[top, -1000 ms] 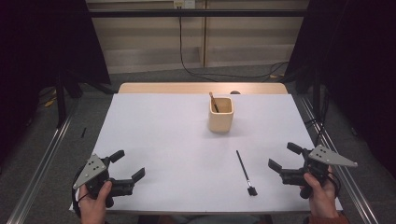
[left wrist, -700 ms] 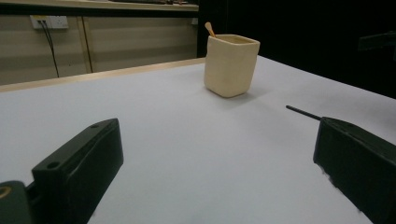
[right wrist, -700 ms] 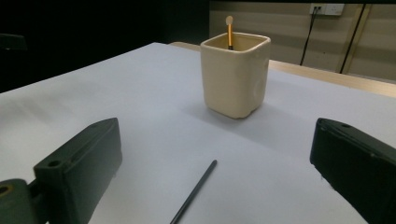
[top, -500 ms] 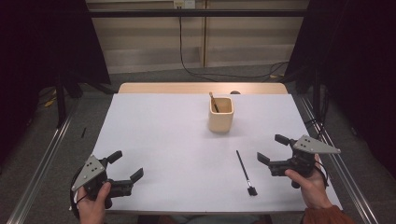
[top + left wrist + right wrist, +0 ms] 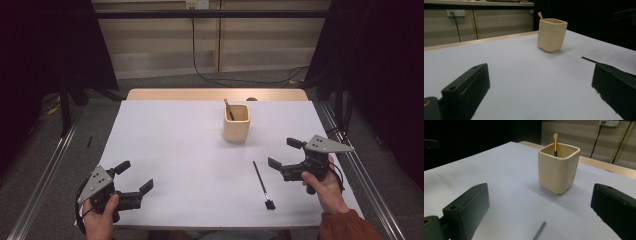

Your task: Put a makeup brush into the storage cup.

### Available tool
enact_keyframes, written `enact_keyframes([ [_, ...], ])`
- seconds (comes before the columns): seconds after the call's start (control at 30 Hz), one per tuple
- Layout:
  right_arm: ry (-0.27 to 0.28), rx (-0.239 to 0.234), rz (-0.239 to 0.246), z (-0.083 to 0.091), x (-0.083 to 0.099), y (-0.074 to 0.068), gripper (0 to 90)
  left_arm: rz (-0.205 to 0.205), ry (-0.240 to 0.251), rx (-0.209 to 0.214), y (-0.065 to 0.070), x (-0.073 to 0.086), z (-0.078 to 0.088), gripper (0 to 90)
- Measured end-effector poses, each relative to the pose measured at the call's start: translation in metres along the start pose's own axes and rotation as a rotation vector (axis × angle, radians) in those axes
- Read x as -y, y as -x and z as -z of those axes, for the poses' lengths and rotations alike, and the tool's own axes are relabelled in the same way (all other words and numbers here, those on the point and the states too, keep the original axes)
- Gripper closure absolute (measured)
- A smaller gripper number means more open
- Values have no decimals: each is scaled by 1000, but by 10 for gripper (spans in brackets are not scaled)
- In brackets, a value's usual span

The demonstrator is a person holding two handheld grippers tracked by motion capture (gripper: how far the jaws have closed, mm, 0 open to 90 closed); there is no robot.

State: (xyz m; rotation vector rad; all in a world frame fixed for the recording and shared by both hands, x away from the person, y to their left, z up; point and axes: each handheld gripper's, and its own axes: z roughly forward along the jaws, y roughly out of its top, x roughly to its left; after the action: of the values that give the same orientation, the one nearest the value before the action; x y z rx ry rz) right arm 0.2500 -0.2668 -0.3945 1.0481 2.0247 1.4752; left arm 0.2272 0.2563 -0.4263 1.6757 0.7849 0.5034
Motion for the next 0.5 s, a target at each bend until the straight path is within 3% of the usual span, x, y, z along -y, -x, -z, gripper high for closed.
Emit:
enact_keyframes([
  [0.17,-56,-20,-12,-4,-6,2,24,2,0,-4,0,0,0,16],
  [0.3,-151,-44,19,-9,-10,3,39,1,0,-12,-1,0,0,16],
  [0.5,-295,-66,2,-20,-10,7,35,-3,3,1,-1,0,0,15],
])
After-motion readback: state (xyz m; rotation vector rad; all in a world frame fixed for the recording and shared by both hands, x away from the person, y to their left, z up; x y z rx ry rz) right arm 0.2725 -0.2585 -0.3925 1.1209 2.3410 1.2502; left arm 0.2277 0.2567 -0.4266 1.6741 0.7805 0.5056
